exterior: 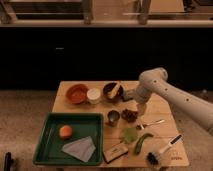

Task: Place grapes in metal cup

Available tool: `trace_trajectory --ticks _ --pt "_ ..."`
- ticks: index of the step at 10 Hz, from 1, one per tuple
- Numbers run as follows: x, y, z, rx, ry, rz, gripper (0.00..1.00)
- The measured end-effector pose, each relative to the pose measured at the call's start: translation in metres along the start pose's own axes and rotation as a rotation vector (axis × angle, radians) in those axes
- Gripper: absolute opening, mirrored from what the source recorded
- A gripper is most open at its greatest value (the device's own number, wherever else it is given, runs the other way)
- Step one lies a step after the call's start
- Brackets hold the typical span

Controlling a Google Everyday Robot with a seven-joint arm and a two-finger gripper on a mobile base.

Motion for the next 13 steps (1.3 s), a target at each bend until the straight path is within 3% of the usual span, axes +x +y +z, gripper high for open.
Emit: trace_trajectory --ticks 5,9,13 --pt "-0.017 0.013 0.014 0.005 -0.05 0.08 0.8" --pt "-0.033 0.007 0.03 -0.005 -0.094 0.147 0.8" --pt "-0.048 0.001 0.055 -0.056 -0.104 0.166 0.8"
